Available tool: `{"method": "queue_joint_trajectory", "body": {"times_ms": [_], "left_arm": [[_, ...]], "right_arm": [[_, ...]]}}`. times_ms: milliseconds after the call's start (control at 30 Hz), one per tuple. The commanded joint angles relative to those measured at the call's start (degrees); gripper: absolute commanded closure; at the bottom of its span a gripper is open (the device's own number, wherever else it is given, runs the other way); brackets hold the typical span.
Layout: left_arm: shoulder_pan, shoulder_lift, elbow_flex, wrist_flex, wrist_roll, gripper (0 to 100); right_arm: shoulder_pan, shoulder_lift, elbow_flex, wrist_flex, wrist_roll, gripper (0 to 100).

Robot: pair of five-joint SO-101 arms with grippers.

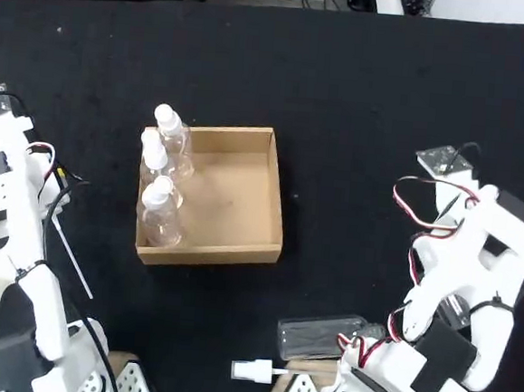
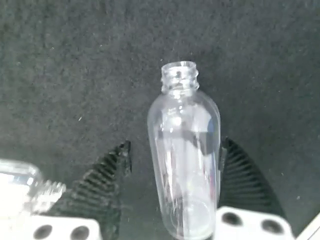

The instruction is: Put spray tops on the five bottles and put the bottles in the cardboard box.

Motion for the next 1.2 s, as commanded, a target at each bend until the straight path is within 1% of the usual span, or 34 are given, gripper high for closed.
{"method": "queue_joint_trajectory", "body": {"times_ms": [0,100,233,467,633,700,767,833,900,967,1067,1167], "left_arm": [[0.31,-0.26,-0.66,-0.79,0.35,97],[0.31,-0.26,-0.66,-0.79,0.35,97],[0.31,-0.26,-0.66,-0.79,0.35,97],[0.31,-0.35,-0.04,-0.88,0.35,97],[0.4,-0.26,-0.04,-1.23,0.35,97],[0.4,-0.26,-0.04,-1.23,0.35,97],[0.4,-0.26,-0.04,-1.23,0.35,97],[0.4,-0.26,-0.04,-1.23,0.35,97],[0.4,-0.26,-0.04,-1.23,0.35,97],[0.4,-0.26,-0.04,-1.23,0.35,97],[0.4,-0.53,-0.04,-1.23,0.35,97],[0.48,-0.79,-0.57,-1.14,0.44,97]], "right_arm": [[-0.7,0.22,5.05,-8.7,-0.53,76.4],[-0.7,0.22,7.69,-13.45,-0.53,76.4],[-0.7,0.31,9.27,-15.3,-0.53,76.4],[0.62,3.38,8.57,-15.03,9.23,76.4],[0.62,9.63,5.32,-14.95,9.93,77.0],[0.7,11.3,3.74,-14.95,9.93,80.5],[0.7,11.38,1.8,-14.77,9.85,89.6],[0.7,9.98,-0.4,-12.66,8.18,98.9],[0.44,6.99,-3.03,-8.62,4.13,97.2],[-0.09,3.21,-5.58,-4.31,1.14,98.9],[-2.64,-4.09,-7.87,1.14,-3.52,98.8],[-6.59,-12.97,-8.66,3.43,-11.43,98.8]]}}
